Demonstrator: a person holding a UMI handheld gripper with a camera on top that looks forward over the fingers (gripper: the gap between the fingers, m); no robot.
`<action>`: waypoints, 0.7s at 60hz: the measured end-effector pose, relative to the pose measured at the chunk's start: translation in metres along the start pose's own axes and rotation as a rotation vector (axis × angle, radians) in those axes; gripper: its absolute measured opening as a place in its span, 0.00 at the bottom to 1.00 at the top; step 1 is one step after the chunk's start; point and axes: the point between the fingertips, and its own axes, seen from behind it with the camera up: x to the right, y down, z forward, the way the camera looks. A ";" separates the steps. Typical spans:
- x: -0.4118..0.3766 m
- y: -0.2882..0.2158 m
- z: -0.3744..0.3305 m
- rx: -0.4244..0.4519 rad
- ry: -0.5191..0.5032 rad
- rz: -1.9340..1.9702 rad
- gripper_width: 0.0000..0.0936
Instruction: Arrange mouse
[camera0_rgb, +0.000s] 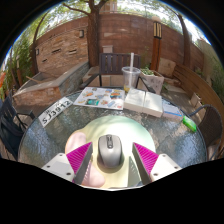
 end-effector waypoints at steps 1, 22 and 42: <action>-0.001 0.000 -0.004 0.011 0.001 0.004 0.94; -0.026 -0.033 -0.183 0.113 0.072 0.010 0.91; -0.072 0.017 -0.330 0.157 0.133 0.008 0.92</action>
